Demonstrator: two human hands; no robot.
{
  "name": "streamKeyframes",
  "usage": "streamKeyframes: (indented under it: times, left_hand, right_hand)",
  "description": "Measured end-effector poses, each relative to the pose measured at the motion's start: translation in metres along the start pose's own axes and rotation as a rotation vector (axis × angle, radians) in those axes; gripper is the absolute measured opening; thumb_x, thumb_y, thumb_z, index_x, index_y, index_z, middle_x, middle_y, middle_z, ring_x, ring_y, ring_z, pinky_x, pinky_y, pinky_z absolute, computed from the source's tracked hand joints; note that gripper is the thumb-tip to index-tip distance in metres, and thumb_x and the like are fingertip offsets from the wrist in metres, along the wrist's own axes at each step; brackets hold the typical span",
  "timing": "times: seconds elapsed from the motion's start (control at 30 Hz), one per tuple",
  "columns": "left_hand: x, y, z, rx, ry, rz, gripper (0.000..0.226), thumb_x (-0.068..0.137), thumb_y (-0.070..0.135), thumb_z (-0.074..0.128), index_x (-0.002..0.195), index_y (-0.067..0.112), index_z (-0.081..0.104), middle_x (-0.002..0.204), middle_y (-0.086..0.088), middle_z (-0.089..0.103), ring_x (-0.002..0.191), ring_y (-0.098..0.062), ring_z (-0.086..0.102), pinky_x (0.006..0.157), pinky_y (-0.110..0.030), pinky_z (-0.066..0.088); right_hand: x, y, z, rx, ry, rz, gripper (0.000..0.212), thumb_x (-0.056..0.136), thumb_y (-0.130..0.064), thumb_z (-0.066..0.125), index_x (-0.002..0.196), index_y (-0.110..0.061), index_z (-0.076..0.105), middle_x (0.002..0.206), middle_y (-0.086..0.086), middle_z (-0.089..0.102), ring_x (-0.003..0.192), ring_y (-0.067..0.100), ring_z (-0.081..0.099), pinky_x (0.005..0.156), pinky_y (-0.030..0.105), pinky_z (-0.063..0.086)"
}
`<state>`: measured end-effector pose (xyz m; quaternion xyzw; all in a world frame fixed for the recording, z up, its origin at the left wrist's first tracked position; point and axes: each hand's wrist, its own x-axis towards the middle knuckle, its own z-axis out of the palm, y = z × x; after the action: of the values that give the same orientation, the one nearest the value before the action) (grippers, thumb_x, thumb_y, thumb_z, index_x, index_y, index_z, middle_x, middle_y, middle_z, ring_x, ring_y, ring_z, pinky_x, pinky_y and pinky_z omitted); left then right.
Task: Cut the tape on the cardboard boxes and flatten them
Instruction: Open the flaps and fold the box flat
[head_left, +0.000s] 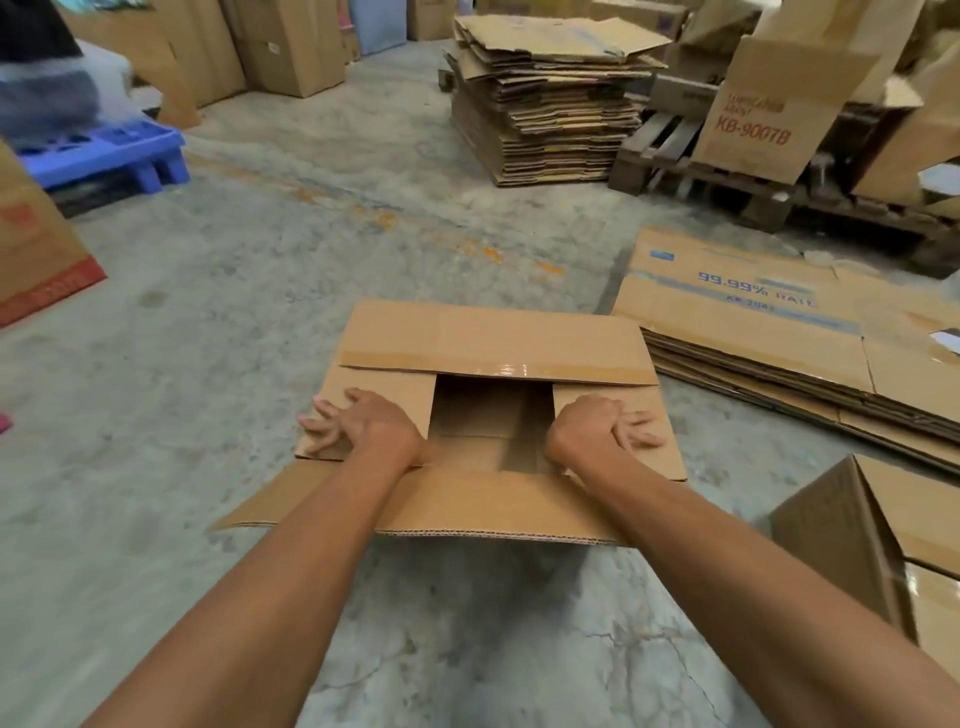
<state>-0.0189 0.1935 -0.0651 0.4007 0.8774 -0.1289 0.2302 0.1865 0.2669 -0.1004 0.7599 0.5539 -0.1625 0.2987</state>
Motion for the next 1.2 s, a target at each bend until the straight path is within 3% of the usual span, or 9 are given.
streamKeyframes:
  times: [0.13, 0.27, 0.43, 0.57, 0.73, 0.83, 0.97, 1.07, 1.2]
  left_hand:
    - [-0.02, -0.001, -0.023, -0.098, -0.034, 0.065, 0.087, 0.086, 0.056, 0.047, 0.151, 0.002, 0.025, 0.16, -0.024, 0.01, 0.142, -0.059, 0.003, 0.109, -0.074, 0.016]
    - [-0.025, -0.034, -0.052, -0.373, -0.031, 0.196, 0.074, 0.077, 0.047, 0.039, 0.138, 0.006, 0.048, 0.146, -0.021, 0.044, 0.129, -0.045, 0.043, 0.107, -0.055, 0.037]
    - [-0.04, -0.082, -0.089, -0.903, -0.039, 0.305, 0.016, 0.078, 0.022, 0.035, 0.088, 0.01, 0.04, 0.072, -0.015, 0.043, 0.056, -0.027, 0.046, 0.05, -0.032, 0.044]
    - [-0.051, -0.095, -0.098, -1.141, 0.021, 0.297, 0.012, 0.077, 0.023, 0.037, 0.084, 0.014, 0.039, 0.071, -0.012, 0.037, 0.057, -0.022, 0.039, 0.05, -0.032, 0.039]
    - [-0.059, -0.09, -0.121, -1.343, 0.086, 0.367, 0.017, 0.079, 0.004, 0.037, 0.065, 0.013, 0.041, 0.057, -0.007, 0.048, 0.053, -0.024, 0.05, 0.063, -0.035, 0.044]
    - [-0.041, -0.093, -0.131, -1.111, 0.159, 0.334, 0.028, 0.075, -0.015, 0.034, 0.059, 0.005, 0.045, 0.051, -0.009, 0.045, 0.039, -0.021, 0.044, 0.051, -0.025, 0.04]
    - [-0.016, -0.107, -0.114, -1.036, 0.457, 0.052, 0.013, 0.08, -0.002, 0.048, 0.079, 0.002, 0.06, 0.082, -0.022, 0.061, 0.074, -0.038, 0.057, 0.059, -0.032, 0.044]
    - [-0.015, -0.116, -0.083, -0.994, 0.551, 0.01, 0.01, 0.076, 0.001, 0.057, 0.078, 0.0, 0.067, 0.084, -0.025, 0.066, 0.076, -0.039, 0.054, 0.059, -0.034, 0.038]
    - [-0.022, -0.121, -0.056, -1.05, 0.539, 0.049, 0.01, 0.077, 0.004, 0.065, 0.068, 0.007, 0.069, 0.078, -0.017, 0.068, 0.082, -0.04, 0.06, 0.069, -0.037, 0.047]
  right_hand:
    - [-0.033, 0.025, -0.03, 0.123, 0.13, -0.129, 0.064, 0.06, -0.023, 0.064, 0.122, -0.004, 0.061, 0.134, 0.025, 0.055, 0.121, 0.047, 0.052, 0.093, 0.06, 0.048]
    - [-0.079, 0.078, -0.07, 0.323, 0.178, -0.275, 0.018, 0.086, -0.01, 0.052, 0.101, -0.001, 0.058, 0.094, 0.016, 0.063, 0.08, 0.03, 0.065, 0.073, 0.037, 0.056]
    - [-0.099, 0.141, -0.11, 0.669, 0.124, -0.344, 0.027, 0.09, 0.002, 0.036, 0.099, 0.012, 0.06, 0.089, 0.025, 0.07, 0.07, 0.042, 0.072, 0.058, 0.051, 0.061]
    - [-0.121, 0.167, -0.139, 0.632, 0.341, -0.442, 0.022, 0.087, 0.004, 0.043, 0.088, 0.003, 0.065, 0.082, 0.015, 0.064, 0.069, 0.026, 0.062, 0.053, 0.028, 0.05]
    - [-0.133, 0.19, -0.167, 0.681, 0.558, -0.51, 0.015, 0.084, -0.002, 0.056, 0.088, -0.005, 0.071, 0.087, 0.018, 0.071, 0.08, 0.031, 0.068, 0.065, 0.043, 0.057]
    - [-0.138, 0.201, -0.163, 0.895, 0.5, -0.566, 0.019, 0.08, 0.006, 0.058, 0.092, -0.002, 0.071, 0.095, 0.025, 0.071, 0.077, 0.028, 0.066, 0.069, 0.047, 0.054]
    - [-0.146, 0.215, -0.136, 1.066, 0.329, -0.569, 0.02, 0.077, 0.01, 0.064, 0.096, 0.004, 0.068, 0.092, 0.027, 0.069, 0.075, 0.031, 0.064, 0.076, 0.048, 0.054]
    - [-0.14, 0.193, -0.106, 1.033, 0.297, -0.439, 0.012, 0.078, 0.012, 0.061, 0.087, 0.006, 0.068, 0.073, 0.018, 0.066, 0.063, 0.025, 0.061, 0.058, 0.027, 0.05]
    - [-0.106, 0.156, -0.052, 1.0, 0.422, -0.216, 0.009, 0.076, 0.002, 0.054, 0.074, -0.003, 0.062, 0.081, 0.018, 0.067, 0.075, 0.034, 0.062, 0.064, 0.035, 0.048]
